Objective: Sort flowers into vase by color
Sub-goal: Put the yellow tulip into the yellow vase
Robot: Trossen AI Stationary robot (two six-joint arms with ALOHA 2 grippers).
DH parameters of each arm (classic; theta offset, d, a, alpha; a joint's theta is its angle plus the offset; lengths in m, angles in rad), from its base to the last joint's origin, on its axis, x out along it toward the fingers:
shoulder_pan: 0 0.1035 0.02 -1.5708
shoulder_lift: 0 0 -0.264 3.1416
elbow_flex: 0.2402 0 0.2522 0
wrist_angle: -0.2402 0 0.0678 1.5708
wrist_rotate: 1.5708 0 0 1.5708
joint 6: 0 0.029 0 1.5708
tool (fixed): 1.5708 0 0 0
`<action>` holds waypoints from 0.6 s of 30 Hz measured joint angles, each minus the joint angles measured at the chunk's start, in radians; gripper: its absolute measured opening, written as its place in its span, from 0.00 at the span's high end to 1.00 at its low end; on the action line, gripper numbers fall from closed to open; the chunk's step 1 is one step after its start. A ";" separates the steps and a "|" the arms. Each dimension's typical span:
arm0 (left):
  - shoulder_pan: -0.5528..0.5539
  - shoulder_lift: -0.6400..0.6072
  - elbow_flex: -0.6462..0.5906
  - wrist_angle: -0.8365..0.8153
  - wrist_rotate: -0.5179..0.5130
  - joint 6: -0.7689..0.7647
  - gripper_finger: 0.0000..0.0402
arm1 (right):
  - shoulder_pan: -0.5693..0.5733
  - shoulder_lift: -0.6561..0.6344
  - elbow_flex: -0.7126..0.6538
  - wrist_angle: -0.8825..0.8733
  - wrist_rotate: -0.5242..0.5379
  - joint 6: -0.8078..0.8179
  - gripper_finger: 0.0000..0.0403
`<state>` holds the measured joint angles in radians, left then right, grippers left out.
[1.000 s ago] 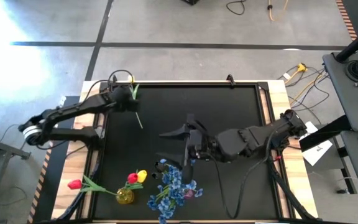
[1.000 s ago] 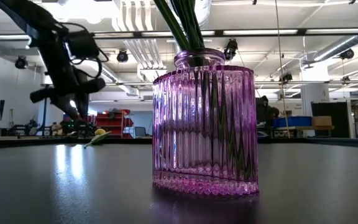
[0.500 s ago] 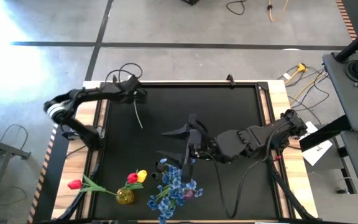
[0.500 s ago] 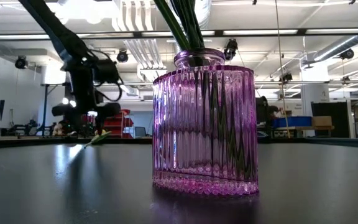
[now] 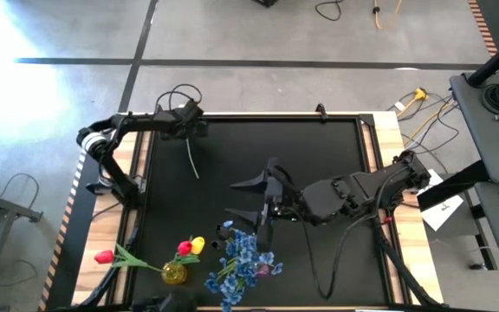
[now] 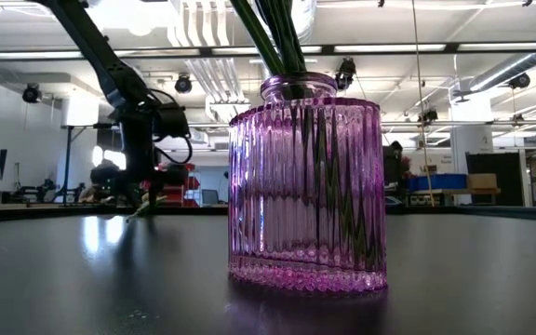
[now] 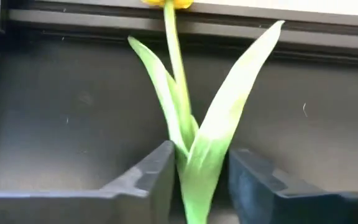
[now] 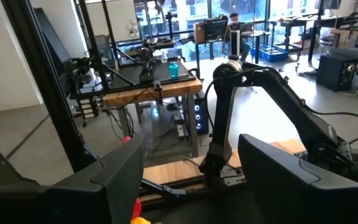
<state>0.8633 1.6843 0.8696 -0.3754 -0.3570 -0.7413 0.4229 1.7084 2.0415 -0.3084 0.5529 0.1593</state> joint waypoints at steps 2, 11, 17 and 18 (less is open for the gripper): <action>0.006 0.006 -0.001 -0.002 0.000 0.001 0.77 | 0.000 0.000 0.000 -0.002 0.000 0.000 0.38; 0.010 -0.034 -0.025 0.013 0.064 0.066 0.96 | 0.000 0.000 0.000 -0.002 0.000 -0.002 0.38; -0.050 -0.280 -0.117 0.102 0.092 0.075 0.99 | 0.000 0.000 0.000 -0.016 -0.002 -0.002 0.38; -0.062 -0.335 -0.139 0.131 0.106 0.075 0.99 | 0.000 0.000 0.000 -0.017 -0.002 -0.002 0.38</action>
<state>0.8014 1.3490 0.7303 -0.2441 -0.2507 -0.6664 0.4232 1.7081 2.0415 -0.3253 0.5508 0.1569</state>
